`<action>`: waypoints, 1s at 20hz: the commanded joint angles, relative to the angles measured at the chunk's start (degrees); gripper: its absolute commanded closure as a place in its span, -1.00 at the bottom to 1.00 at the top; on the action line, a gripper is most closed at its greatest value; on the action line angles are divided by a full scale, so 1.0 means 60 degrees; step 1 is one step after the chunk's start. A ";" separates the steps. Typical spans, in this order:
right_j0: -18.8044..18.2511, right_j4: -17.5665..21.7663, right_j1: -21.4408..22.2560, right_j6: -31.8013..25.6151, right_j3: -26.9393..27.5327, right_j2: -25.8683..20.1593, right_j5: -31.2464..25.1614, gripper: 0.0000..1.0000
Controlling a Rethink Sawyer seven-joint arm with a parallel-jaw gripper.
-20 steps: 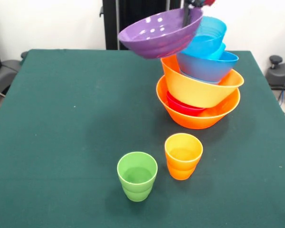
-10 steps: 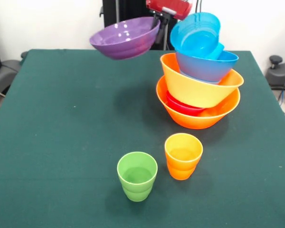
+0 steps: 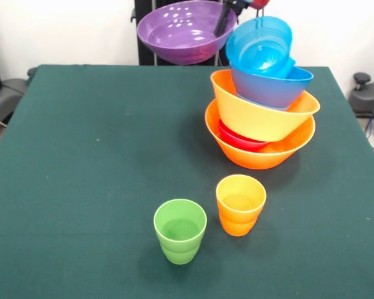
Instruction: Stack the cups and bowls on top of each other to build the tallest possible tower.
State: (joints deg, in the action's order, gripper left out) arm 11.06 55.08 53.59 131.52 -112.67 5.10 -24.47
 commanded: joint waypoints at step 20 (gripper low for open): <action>-0.0554 0.0179 0.1418 -0.2742 -0.0540 -0.1477 -0.1019 1.00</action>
State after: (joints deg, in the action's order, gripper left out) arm 8.53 54.72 62.33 126.39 -113.32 -0.24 -24.56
